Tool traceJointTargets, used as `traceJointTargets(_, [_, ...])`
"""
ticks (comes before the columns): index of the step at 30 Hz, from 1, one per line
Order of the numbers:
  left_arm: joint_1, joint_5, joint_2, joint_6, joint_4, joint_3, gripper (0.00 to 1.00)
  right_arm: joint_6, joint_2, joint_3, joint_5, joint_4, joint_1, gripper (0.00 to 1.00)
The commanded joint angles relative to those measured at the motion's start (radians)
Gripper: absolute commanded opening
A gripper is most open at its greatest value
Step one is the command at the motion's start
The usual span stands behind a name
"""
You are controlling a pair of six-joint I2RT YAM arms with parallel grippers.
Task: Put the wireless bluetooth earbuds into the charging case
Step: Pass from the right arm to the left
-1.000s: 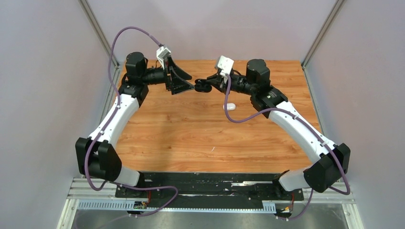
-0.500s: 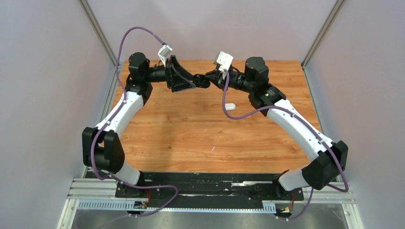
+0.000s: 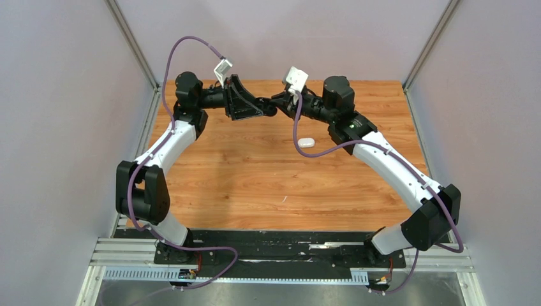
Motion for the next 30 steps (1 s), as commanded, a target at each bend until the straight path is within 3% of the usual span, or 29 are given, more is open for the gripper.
traceJointTargets(1, [-0.004,0.016,0.004,-0.022,0.052,0.009,0.68,0.026,-0.006,0.043,0.021,0.094,0.006,0.00])
traceJointTargets(3, [-0.004,0.020,0.010,-0.026,0.055,0.012,0.68,0.028,-0.004,0.044,0.021,0.095,0.006,0.00])
traceJointTargets(9, [-0.004,0.033,0.032,-0.089,0.141,0.016,0.52,0.023,0.003,0.040,0.022,0.097,0.006,0.00])
traceJointTargets(22, [-0.004,0.032,0.043,-0.111,0.190,0.030,0.33,0.014,0.012,0.023,0.013,0.098,0.018,0.00])
traceJointTargets(30, [-0.005,0.038,0.051,-0.117,0.216,0.027,0.07,0.001,0.013,0.021,0.012,0.093,0.018,0.00])
